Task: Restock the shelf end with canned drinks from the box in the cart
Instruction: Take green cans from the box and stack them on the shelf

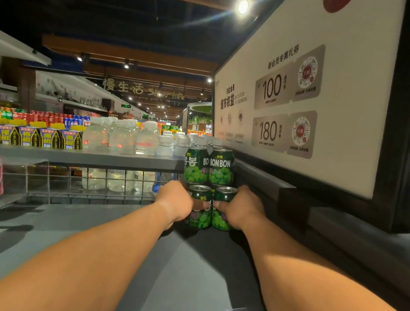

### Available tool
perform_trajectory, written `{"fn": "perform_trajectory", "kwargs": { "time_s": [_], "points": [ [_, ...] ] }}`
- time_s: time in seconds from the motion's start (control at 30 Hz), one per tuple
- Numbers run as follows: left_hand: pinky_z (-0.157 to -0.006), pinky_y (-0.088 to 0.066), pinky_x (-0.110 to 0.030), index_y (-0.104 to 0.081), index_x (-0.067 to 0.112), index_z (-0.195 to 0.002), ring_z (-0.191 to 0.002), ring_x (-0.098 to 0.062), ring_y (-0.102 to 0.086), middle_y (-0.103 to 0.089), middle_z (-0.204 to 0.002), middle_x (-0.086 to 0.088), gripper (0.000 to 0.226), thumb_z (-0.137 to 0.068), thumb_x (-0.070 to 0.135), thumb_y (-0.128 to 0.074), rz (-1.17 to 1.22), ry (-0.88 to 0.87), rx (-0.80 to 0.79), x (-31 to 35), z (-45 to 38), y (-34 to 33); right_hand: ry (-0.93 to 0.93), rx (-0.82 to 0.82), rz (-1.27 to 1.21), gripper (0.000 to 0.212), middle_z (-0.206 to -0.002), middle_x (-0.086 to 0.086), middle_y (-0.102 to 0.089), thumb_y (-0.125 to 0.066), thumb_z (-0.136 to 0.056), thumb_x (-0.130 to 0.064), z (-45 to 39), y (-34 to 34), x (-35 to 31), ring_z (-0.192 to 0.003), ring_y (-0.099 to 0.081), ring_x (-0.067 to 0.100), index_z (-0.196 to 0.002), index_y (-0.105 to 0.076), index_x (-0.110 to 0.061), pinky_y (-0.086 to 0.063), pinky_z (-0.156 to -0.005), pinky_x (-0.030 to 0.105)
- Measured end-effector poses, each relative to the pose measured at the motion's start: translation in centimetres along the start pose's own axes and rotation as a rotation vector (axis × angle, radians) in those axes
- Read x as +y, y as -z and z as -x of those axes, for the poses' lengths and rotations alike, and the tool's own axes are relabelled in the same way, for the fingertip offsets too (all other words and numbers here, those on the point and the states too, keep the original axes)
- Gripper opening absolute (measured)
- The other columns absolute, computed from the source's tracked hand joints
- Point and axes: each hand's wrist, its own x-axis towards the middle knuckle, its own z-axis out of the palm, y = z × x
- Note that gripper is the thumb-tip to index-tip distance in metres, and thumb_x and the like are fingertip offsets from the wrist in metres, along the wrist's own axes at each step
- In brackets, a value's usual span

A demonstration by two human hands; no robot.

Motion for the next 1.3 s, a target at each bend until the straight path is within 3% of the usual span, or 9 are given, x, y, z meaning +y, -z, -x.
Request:
{"fn": "perform_trajectory", "kwargs": {
  "time_s": [0.27, 0.37, 0.47, 0.57, 0.63, 0.73, 0.83, 1.03, 1.3],
  "points": [
    [-0.085, -0.059, -0.041, -0.070, 0.005, -0.101, -0.088, -0.026, -0.069, -0.074, -0.095, -0.008, 0.052, -0.062, 0.031, -0.093, 0.038, 0.081, -0.062, 0.0, 0.2, 1.0, 0.015, 0.051, 0.105, 0.066, -0.117, 0.009, -0.061, -0.078, -0.077, -0.045, 1.4, 1.1, -0.7, -0.105, -0.060, 0.027, -0.123, -0.047, -0.009, -0.052, -0.085, 0.038],
    [-0.074, -0.059, -0.034, -0.072, 0.000, -0.094, -0.078, -0.024, -0.069, -0.072, -0.088, -0.010, 0.039, -0.066, 0.021, -0.089, -0.060, 0.077, -0.030, 1.3, 1.0, 3.2, 0.044, 0.094, 0.144, 0.068, -0.120, 0.010, -0.061, -0.078, -0.076, -0.048, 2.8, 2.3, -1.2, -0.107, -0.060, 0.029, -0.122, -0.047, -0.009, -0.051, -0.083, 0.037],
    [-0.068, -0.054, -0.031, -0.071, 0.003, -0.087, -0.080, -0.026, -0.068, -0.070, -0.086, -0.014, 0.039, -0.067, 0.030, -0.090, -0.172, 0.048, 0.019, 3.4, 3.7, 6.6, 0.078, 0.107, 0.127, 0.063, -0.123, 0.008, -0.061, -0.074, -0.079, -0.051, 5.0, 3.8, -2.1, -0.108, -0.059, 0.027, -0.122, -0.050, -0.012, -0.046, -0.080, 0.033],
    [-0.069, -0.051, -0.031, -0.069, 0.004, -0.097, -0.085, -0.029, -0.069, -0.070, -0.091, -0.017, 0.045, -0.070, 0.034, -0.088, -0.175, 0.010, 0.115, 4.8, 7.5, 9.2, 0.128, 0.076, 0.123, 0.050, -0.107, 0.003, -0.065, -0.068, -0.083, -0.055, 7.5, 4.8, -3.7, -0.090, -0.062, 0.020, -0.111, -0.058, -0.016, -0.051, -0.077, 0.031],
    [-0.082, -0.057, -0.037, -0.065, 0.003, -0.103, -0.088, -0.030, -0.067, -0.070, -0.096, -0.015, 0.048, -0.071, 0.032, -0.087, -0.158, -0.017, 0.192, 5.1, 10.5, 10.3, 0.203, 0.056, 0.100, 0.053, -0.103, 0.003, -0.063, -0.066, -0.085, -0.053, 9.7, 5.0, -5.2, -0.089, -0.060, 0.021, -0.118, -0.057, -0.013, -0.051, -0.079, 0.032],
    [-0.083, -0.057, -0.042, -0.064, 0.015, -0.088, -0.091, -0.027, -0.066, -0.070, -0.093, -0.006, 0.036, -0.067, 0.033, -0.088, -0.112, -0.047, 0.333, 4.7, 15.4, 11.2, 0.371, 0.113, 0.091, 0.061, -0.117, 0.012, -0.057, -0.066, -0.085, -0.051, 14.0, 4.7, -7.4, -0.105, -0.058, 0.031, -0.125, -0.050, -0.008, -0.047, -0.082, 0.037],
    [-0.081, -0.057, -0.039, -0.069, 0.020, -0.084, -0.090, -0.023, -0.068, -0.072, -0.088, 0.000, 0.026, -0.066, 0.033, -0.083, -0.066, -0.062, 0.495, 3.3, 20.4, 12.3, 0.551, 0.100, -0.003, 0.046, -0.113, 0.013, -0.061, -0.063, -0.085, -0.046, 18.8, 3.5, -9.6, -0.101, -0.060, 0.035, -0.114, -0.055, -0.011, -0.050, -0.079, 0.039],
    [-0.090, -0.054, -0.037, -0.070, 0.018, -0.102, -0.099, -0.025, -0.066, -0.072, -0.103, -0.004, 0.034, -0.072, 0.030, -0.080, -0.172, 0.131, 0.770, -2.2, 31.6, 19.4, 0.721, -0.121, -0.168, 0.045, -0.115, 0.015, -0.058, -0.063, -0.086, -0.043, 29.3, -1.6, -14.2, -0.106, -0.056, 0.035, -0.115, -0.055, -0.009, -0.043, -0.078, 0.037],
    [-0.080, -0.052, -0.030, -0.068, 0.018, -0.111, -0.100, -0.024, -0.066, -0.072, -0.106, -0.002, 0.042, -0.074, 0.037, -0.076, -0.442, 0.466, 0.892, -10.4, 48.0, 27.4, 0.787, -0.452, -0.240, 0.053, -0.126, 0.014, -0.055, -0.059, -0.087, -0.043, 42.3, -9.3, -18.4, -0.113, -0.053, 0.035, -0.127, -0.050, -0.010, -0.047, -0.090, 0.040]
  ]
}}
